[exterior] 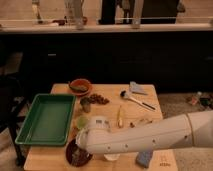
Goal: Place fork in purple bowl
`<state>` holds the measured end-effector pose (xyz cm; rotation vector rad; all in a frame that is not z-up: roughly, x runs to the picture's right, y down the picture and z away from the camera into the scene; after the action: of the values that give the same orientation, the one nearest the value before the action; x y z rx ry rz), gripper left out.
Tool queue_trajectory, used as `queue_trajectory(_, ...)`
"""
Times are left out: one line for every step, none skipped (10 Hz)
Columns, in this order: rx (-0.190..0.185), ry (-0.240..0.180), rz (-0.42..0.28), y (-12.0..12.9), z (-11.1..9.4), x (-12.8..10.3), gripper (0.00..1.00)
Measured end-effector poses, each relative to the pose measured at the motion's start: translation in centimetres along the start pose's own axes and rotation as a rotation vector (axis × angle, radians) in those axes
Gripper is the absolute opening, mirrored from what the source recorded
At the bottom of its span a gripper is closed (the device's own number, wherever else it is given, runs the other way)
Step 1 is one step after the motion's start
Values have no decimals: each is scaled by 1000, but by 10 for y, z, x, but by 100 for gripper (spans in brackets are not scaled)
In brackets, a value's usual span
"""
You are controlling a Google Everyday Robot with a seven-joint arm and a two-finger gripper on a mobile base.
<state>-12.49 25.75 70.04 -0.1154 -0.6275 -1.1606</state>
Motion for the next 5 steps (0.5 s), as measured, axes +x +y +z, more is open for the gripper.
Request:
queue_trajectory(0,0,0,0,0,0,18)
queue_trajectory(0,0,0,0,0,0,29)
queue_trajectory(0,0,0,0,0,0,38)
queue_trajectory(0,0,0,0,0,0,50)
queue_trajectory(0,0,0,0,0,0,61)
